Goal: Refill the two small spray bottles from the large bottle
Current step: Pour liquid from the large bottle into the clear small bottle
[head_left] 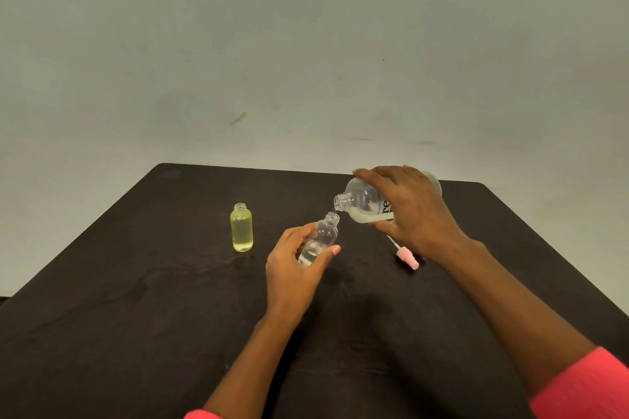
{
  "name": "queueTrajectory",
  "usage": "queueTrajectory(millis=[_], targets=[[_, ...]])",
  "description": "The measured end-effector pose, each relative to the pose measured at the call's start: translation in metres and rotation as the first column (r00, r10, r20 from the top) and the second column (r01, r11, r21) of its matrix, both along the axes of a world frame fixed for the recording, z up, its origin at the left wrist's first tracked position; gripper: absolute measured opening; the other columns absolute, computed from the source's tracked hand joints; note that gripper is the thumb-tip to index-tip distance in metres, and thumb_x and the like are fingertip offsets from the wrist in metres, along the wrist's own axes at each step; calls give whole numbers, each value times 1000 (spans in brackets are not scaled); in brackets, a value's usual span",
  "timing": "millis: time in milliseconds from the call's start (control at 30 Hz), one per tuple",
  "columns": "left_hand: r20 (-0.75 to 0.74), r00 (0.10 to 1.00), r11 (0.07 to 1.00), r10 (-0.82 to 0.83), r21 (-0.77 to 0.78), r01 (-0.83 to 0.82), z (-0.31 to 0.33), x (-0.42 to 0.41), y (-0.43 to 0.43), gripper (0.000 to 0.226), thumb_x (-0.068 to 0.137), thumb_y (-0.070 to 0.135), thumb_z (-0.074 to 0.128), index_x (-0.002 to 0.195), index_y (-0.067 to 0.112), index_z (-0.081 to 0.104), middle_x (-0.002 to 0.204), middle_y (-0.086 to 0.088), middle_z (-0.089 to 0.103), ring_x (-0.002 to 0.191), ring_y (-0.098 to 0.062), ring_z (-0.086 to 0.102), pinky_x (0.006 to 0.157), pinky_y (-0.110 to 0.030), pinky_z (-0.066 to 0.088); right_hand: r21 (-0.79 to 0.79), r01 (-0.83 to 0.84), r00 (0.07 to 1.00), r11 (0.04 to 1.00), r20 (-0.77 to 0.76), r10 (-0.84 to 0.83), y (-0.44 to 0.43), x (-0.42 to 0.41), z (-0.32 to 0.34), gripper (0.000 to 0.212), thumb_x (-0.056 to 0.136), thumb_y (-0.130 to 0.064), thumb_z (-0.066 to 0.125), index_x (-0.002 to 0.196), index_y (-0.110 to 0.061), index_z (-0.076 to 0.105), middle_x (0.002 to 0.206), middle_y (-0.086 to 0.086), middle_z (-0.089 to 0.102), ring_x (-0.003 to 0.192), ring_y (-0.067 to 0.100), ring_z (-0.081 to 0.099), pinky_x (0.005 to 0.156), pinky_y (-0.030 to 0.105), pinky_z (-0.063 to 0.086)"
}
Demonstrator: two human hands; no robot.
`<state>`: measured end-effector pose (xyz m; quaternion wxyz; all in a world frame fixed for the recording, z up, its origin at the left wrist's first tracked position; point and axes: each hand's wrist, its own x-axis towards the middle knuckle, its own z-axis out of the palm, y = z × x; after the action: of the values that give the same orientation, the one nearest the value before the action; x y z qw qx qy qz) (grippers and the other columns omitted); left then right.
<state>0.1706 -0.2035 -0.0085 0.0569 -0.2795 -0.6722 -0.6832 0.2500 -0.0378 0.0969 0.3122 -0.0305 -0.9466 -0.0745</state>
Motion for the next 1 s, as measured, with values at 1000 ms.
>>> queueTrajectory(millis=[1000], targets=[[-22, 1000, 1000, 9, 4, -8, 3, 2, -1, 42, 71, 22, 83, 101, 42, 61, 101, 12, 66, 96, -4, 64, 85, -26, 54, 5, -16, 1000, 1000, -3, 16, -3, 0, 4, 80, 53, -14, 85, 127, -19, 56, 109, 6, 64, 97, 29, 60, 88, 42, 44]])
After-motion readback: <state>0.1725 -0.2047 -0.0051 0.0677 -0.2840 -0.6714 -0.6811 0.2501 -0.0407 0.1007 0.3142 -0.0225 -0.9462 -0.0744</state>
